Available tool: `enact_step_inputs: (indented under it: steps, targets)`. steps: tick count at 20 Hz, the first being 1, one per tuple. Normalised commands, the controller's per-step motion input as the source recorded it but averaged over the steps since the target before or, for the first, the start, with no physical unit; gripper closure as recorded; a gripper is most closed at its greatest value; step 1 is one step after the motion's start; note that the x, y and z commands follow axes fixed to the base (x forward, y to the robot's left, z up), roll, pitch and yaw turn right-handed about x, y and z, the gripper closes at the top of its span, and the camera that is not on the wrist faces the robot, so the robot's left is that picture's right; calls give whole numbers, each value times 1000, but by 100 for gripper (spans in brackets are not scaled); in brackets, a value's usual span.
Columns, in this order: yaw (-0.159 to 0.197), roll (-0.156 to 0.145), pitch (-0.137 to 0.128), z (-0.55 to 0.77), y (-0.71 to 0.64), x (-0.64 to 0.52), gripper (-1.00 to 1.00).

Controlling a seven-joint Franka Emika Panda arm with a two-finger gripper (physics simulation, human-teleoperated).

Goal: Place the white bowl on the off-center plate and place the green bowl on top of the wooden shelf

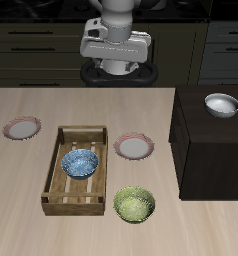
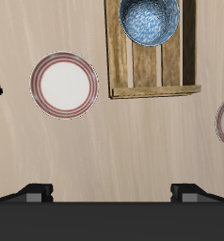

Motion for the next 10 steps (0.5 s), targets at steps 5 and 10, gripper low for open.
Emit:
enact_step_inputs:
  steps: [5,10]
  targets:
    - [-2,13,-14,140,226,93,-100]
    - [12,18,-8,149,313,115,-100]
